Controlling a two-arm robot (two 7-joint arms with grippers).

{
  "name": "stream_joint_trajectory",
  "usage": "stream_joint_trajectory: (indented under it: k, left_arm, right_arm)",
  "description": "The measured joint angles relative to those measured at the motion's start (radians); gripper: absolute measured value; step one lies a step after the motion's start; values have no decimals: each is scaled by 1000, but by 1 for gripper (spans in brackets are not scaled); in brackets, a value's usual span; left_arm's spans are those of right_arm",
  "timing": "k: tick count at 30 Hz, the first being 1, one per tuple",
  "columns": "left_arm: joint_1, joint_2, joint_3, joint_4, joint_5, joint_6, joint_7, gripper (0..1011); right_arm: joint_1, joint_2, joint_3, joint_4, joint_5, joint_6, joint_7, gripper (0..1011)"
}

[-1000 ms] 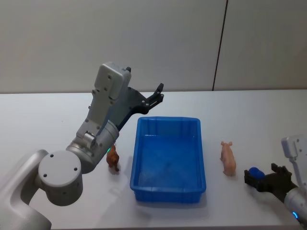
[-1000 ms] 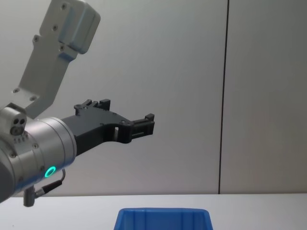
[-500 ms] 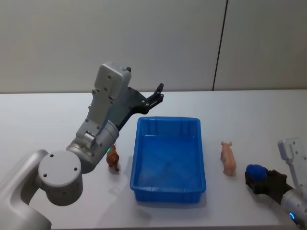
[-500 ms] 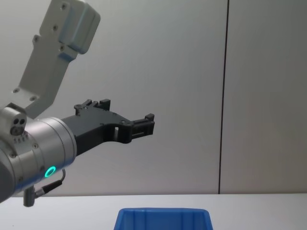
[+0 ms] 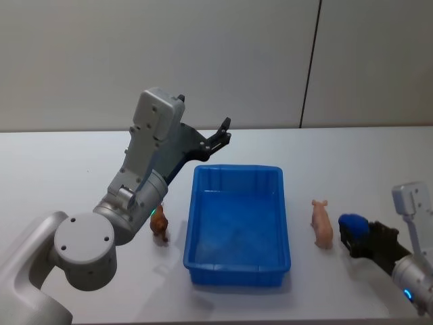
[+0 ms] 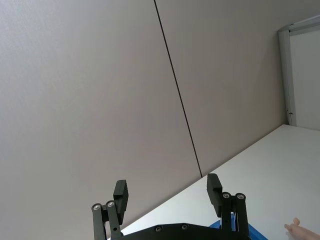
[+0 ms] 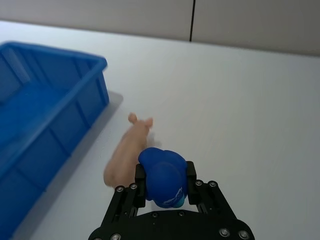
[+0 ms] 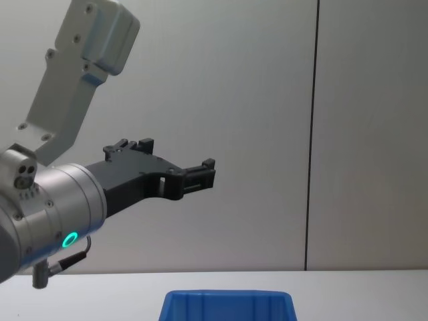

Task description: Pick up the two dolls from the table and place them into the box.

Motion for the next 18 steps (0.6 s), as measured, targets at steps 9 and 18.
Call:
stream_joint_trajectory:
  k: [9, 18]
  left_arm:
    - [0, 0, 0, 0, 0, 0, 0, 1001]
    - [0, 0, 0, 0, 0, 0, 0, 1001]
  right_arm:
    - [-4, 2, 0, -65, -11, -57, 11, 387]
    - [22, -15, -11, -110, -28, -120, 66, 334]
